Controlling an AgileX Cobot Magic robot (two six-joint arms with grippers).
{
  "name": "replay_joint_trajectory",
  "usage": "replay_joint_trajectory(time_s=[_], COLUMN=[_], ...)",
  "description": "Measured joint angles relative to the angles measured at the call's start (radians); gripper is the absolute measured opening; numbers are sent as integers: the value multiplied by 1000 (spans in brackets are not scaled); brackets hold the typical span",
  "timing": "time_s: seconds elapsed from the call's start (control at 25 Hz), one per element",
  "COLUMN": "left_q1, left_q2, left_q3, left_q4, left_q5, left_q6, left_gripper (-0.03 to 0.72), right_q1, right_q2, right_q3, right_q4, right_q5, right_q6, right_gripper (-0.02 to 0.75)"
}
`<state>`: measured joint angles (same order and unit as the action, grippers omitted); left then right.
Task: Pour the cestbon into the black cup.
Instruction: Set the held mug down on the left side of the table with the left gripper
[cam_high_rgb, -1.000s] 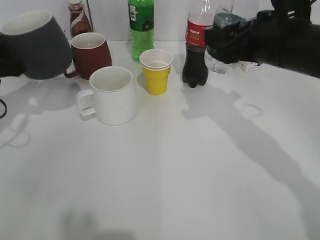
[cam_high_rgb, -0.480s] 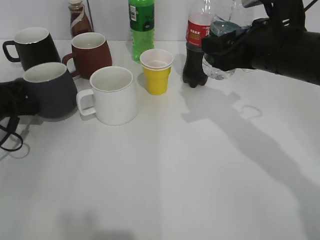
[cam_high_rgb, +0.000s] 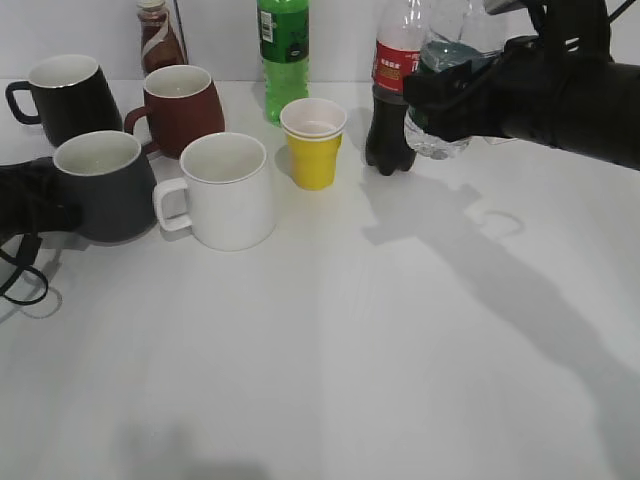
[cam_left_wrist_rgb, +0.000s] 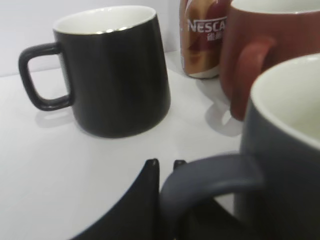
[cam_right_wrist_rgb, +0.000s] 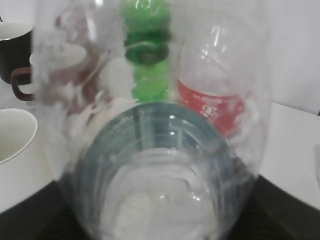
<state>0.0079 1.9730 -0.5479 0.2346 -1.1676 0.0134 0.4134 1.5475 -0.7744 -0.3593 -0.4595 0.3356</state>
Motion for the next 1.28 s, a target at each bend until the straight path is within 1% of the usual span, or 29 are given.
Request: replay_joint_trajectory(time_s=[0.12,0.2,0.4,0.88,1.12,1.28], left_q1=[0,0,0,0,0,0], left_q2=[0,0,0,-95,-124,-135], left_q3=[6,16,39,152,221,235], left_q4=[8,8,8,2,1,2], left_q5=[-16,-25,-36,-38,-42,-42], left_q6=[-3,-4,-5,-6,-6,-6], left_gripper=[164,197,231,241,243,246], right_q1=[0,0,0,0,0,0], right_q2=[0,0,0,20,106,175], right_q3=[0,0,0,0,0,0], right_q4=[0,0,-1,3,9,10], right_q5=[0,0,0,-13,-59,-126], right_q6=[0,1,4,20,20,21], right_gripper=[460,460,460,460,460,460])
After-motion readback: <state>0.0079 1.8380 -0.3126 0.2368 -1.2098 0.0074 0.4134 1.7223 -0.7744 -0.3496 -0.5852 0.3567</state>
